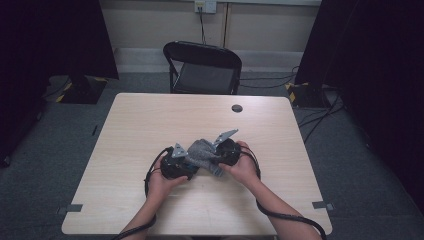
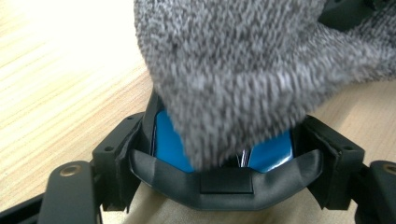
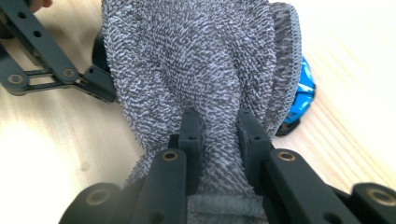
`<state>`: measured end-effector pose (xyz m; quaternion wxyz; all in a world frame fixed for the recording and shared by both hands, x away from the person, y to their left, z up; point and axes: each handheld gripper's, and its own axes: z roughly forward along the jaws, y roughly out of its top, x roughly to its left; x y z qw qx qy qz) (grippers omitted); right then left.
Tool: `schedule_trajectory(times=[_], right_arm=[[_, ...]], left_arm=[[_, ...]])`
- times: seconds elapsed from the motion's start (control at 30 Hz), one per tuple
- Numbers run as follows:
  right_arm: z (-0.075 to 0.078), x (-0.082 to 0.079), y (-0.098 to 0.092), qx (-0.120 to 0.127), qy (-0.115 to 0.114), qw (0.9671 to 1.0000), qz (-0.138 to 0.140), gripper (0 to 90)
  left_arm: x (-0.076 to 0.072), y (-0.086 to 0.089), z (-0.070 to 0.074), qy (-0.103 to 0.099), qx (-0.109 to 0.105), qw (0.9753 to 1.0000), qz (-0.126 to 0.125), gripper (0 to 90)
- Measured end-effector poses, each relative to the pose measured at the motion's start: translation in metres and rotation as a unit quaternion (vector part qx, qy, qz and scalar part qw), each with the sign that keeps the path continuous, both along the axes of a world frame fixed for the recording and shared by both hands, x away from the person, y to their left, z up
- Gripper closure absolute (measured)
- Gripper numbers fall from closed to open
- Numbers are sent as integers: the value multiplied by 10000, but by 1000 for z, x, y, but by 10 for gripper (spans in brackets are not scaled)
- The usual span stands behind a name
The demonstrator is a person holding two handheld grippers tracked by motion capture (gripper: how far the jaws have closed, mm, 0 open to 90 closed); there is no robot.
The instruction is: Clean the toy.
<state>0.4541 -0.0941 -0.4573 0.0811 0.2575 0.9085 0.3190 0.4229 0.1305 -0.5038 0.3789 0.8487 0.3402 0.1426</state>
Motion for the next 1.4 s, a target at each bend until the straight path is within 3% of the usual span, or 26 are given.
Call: schedule_trajectory(times=[1.4], right_arm=[[-1,36,-22,-138,55,9973,-720,750]], left_arm=[[0,0,0,-12,6,10000,0,242]])
